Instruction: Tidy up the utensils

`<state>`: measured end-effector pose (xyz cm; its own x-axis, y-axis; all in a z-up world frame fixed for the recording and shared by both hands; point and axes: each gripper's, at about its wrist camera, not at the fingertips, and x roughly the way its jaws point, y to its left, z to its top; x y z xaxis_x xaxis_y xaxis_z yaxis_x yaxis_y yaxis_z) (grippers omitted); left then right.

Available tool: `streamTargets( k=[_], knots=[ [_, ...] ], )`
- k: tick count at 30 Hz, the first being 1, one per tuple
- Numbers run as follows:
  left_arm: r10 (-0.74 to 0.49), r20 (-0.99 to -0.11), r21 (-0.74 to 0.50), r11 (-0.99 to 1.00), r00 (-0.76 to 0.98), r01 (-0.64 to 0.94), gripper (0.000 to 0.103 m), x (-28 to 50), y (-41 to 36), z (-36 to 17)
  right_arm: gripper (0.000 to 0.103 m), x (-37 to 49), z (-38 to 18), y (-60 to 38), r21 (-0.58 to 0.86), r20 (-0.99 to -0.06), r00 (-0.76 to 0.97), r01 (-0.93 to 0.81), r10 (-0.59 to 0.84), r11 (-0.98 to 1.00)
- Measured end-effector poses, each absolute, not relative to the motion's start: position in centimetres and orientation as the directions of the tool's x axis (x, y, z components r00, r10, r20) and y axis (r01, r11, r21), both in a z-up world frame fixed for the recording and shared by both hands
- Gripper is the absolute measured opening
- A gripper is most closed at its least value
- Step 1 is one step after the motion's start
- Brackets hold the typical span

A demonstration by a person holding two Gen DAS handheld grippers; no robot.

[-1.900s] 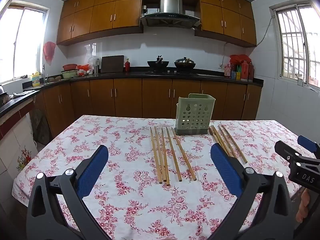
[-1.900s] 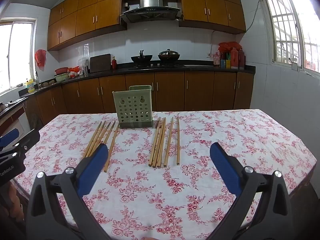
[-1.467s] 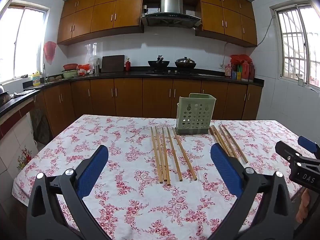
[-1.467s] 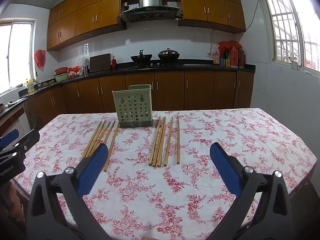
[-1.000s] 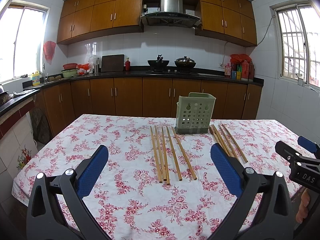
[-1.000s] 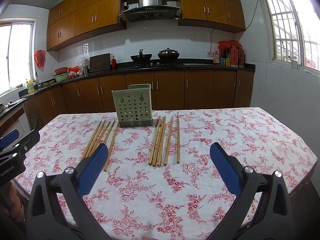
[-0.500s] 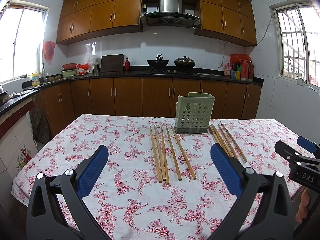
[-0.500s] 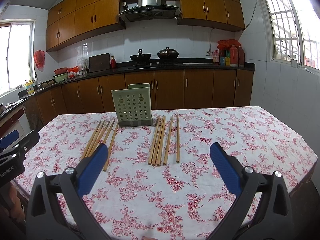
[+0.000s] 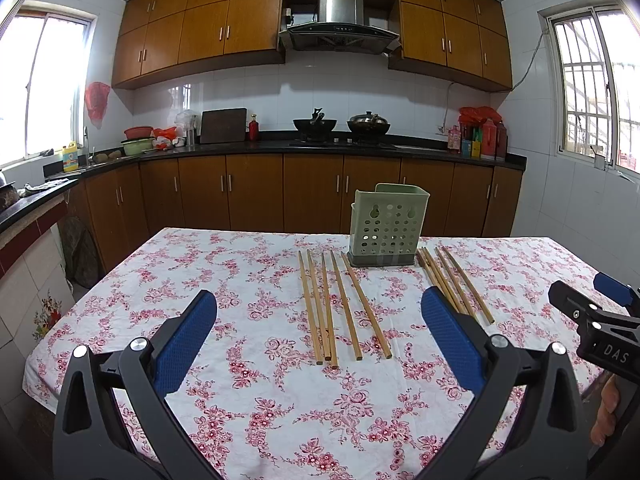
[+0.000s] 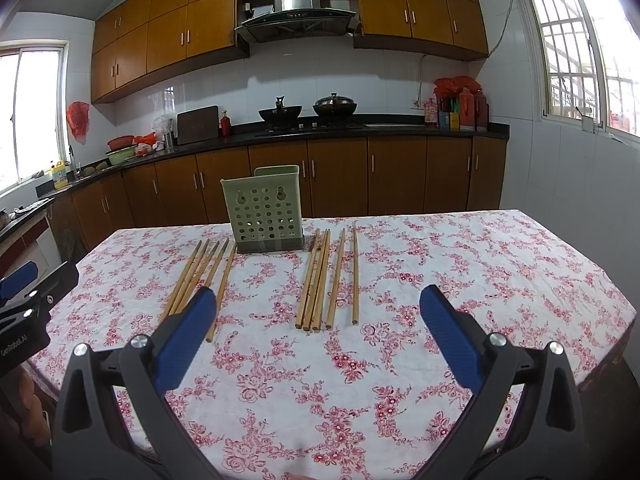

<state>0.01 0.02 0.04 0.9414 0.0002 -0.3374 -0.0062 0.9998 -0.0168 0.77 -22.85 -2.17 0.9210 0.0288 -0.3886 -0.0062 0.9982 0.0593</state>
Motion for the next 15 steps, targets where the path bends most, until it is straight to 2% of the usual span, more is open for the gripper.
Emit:
streamTargets(
  k=[15],
  knots=[
    [0.001, -0.339, -0.016, 1.0, 0.941, -0.006, 0.101, 0.03, 0.01, 0.03, 0.099, 0.78, -2.21, -22.8, 0.062, -0.39, 0.92, -0.006, 0.03, 0.998]
  ],
)
